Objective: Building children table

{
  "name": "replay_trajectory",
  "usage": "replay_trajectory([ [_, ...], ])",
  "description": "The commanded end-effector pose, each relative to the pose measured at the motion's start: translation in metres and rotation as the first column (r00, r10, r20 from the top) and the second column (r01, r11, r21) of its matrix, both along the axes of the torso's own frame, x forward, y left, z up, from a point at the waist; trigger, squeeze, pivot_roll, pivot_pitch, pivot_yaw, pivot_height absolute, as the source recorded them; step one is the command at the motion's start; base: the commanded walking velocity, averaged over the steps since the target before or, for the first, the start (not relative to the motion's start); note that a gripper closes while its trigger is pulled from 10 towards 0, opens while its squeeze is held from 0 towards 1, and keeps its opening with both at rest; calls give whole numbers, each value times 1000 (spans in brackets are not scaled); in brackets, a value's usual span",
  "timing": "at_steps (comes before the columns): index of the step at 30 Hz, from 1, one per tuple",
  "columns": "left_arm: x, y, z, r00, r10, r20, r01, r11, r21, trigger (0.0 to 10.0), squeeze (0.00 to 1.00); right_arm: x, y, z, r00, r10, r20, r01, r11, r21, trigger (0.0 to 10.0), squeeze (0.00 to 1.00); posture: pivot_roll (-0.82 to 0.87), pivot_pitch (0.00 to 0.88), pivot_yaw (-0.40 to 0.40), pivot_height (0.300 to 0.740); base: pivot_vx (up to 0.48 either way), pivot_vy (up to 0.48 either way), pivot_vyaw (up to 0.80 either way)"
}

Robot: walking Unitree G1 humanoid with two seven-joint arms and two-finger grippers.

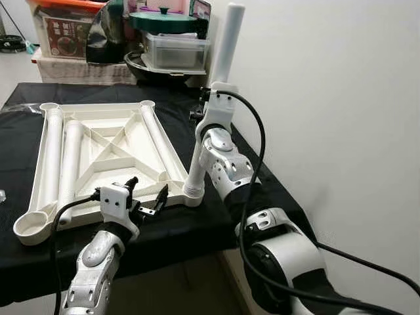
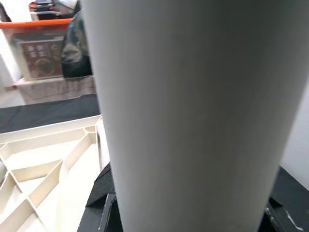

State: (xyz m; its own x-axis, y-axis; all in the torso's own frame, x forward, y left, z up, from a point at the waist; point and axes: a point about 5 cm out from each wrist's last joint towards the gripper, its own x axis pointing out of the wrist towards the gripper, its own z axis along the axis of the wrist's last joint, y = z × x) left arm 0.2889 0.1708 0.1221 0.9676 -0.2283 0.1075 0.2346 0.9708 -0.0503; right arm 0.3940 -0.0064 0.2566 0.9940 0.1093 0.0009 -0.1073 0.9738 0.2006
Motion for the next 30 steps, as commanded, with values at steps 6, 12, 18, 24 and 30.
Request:
replay_trajectory([
  [6, -1, -4, -6, 1000, -7, -20, 7, 1000, 0, 10000, 0, -4, -1, -31, 991, 35, -127, -28, 998, 64, 10000, 1000, 62, 0, -147, 740, 0, 0, 0],
  [12, 0, -1, -4, 1000, -7, -18, 7, 1000, 3, 10000, 0, 7, -35, -6, 992, 128, -12, -126, 988, 86, 10000, 0, 54, 0, -131, 740, 0, 0, 0],
  [18, -3, 2, -3, 1000, -8, -13, 8, 1000, 5, 10000, 0, 9, -52, 11, 895, 426, 134, -432, 901, 24, 10000, 0, 74, 0, -139, 740, 0, 0, 0],
  [24, -10, 6, -5, 1000, -9, -15, 9, 1000, 11, 10000, 0, 12, -61, -7, 848, 527, 67, -524, 850, -57, 0, 0, 102, 0, -148, 740, 0, 0, 0],
  [30, -21, 10, 4, 1000, 14, 14, -14, 999, 28, 10000, 0, 23, -90, -32, 995, 50, -86, -52, 998, -24, 0, 0, 101, 0, -137, 740, 0, 0, 0],
])
